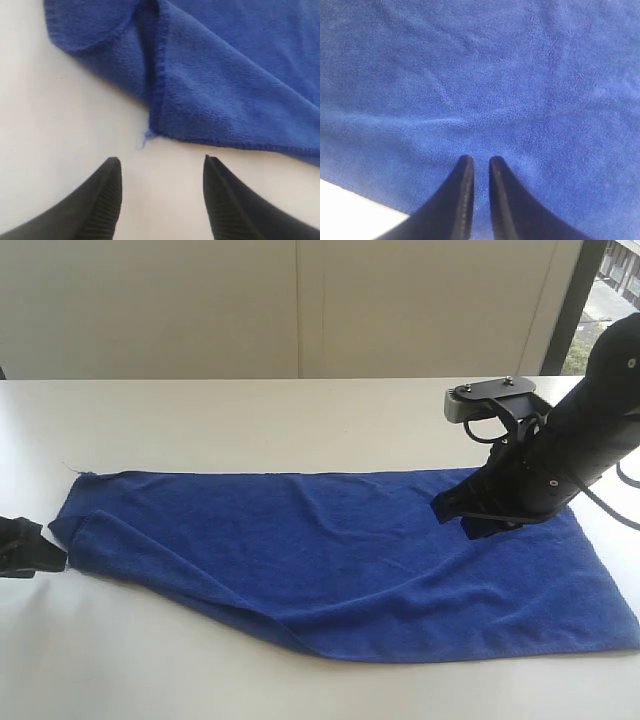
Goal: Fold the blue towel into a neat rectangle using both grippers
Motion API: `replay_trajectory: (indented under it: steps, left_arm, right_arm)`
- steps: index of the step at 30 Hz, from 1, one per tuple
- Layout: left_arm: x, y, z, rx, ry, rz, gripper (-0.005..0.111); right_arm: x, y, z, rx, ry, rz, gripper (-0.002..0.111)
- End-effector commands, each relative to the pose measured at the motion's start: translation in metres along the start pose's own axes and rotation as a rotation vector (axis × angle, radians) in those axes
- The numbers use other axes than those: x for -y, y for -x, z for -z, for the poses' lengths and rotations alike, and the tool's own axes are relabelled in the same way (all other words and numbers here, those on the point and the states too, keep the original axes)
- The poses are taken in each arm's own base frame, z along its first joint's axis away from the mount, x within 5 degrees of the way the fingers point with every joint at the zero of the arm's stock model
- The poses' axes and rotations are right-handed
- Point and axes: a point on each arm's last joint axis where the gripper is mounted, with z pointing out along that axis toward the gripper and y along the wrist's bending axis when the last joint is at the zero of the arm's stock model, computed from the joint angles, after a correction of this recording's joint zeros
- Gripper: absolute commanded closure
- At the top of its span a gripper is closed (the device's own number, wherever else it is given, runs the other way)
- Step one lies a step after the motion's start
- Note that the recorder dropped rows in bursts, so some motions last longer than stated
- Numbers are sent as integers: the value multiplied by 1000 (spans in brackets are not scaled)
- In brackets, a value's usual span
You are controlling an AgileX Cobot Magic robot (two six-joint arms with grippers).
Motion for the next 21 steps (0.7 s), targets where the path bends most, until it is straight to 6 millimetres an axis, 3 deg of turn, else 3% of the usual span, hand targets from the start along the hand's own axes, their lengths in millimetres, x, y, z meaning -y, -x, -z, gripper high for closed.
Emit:
replay_trajectory:
  steps: [1,10,21]
  left_arm:
    - [0,5,-1,39,30,13,52]
    - [15,9,-31,64,-24,-80,52]
    - [10,9,-37,79,-2,-64,52]
  right_arm:
    - [0,0,3,13,-2,11,96]
    - [0,0,3,13,-2,11,96]
    - [0,0,3,16,-3,11,96]
